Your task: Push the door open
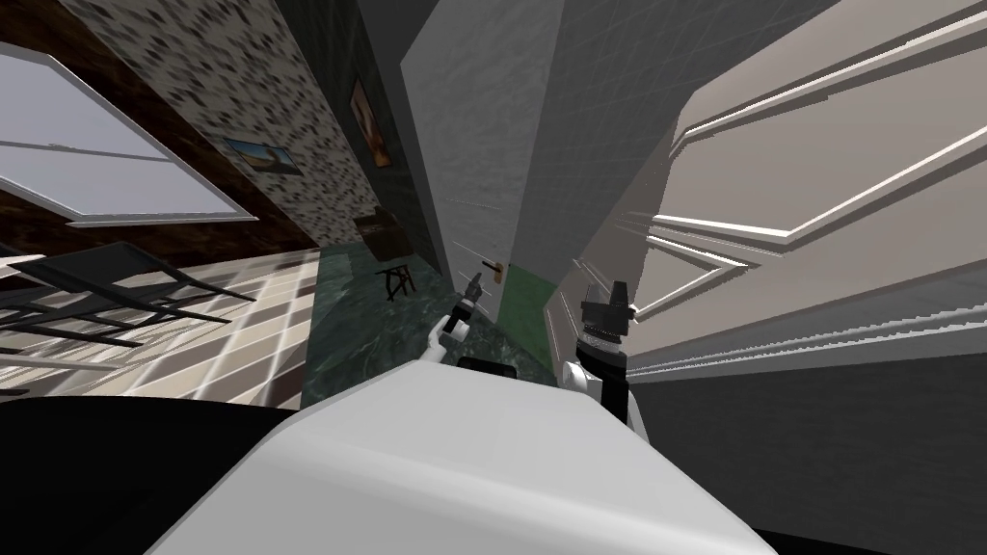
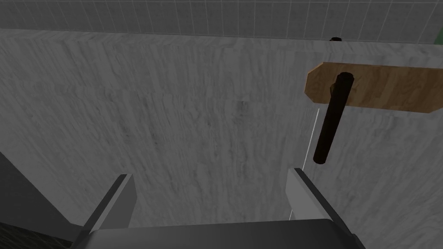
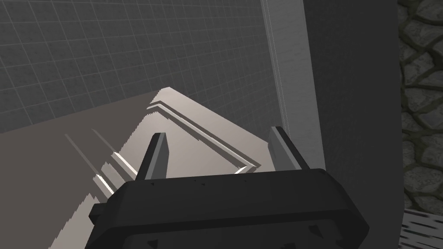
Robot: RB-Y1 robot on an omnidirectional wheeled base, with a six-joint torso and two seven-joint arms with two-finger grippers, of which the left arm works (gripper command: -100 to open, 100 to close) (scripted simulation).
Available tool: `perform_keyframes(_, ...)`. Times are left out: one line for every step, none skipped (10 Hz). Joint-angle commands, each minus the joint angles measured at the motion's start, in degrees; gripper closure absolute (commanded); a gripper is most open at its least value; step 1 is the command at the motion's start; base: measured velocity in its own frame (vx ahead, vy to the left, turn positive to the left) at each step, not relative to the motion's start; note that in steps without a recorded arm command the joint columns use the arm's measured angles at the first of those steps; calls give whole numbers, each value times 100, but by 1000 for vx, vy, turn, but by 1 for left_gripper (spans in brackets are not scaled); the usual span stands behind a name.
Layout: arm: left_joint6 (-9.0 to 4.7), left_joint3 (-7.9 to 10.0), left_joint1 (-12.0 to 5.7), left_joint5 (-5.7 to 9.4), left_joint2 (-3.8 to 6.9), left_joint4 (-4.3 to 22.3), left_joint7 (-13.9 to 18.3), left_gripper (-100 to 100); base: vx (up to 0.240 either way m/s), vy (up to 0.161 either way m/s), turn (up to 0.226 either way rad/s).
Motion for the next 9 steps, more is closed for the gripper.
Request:
perform_keyframes(7, -70, -128, -10, 4, 244, 20, -100, 59, 92, -19)
perform_keyframes(11, -113, -222, -18, -7, 413, 28, -100, 92, 110, -21)
perform_keyframes(11, -113, -222, -18, -7, 413, 28, -100, 72, 67, -13)
perform_keyframes(16, -157, -315, -26, -19, 582, 37, -100, 50, 50, -7)
perform_keyframes(20, -201, -409, -34, -31, 750, 45, -100, 70, 76, -16)
perform_keyframes(25, -244, -502, -43, -43, 918, 54, -100, 78, 105, -21)
perform_keyframes(29, -285, -590, -50, -62, 1077, 62, -100, 71, 104, -22)
perform_keyframes(29, -285, -590, -50, -62, 1077, 62, -100, 52, 68, -9)
perform_keyframes(33, -326, -678, -58, -80, 1236, 69, -100, 55, 49, -7)
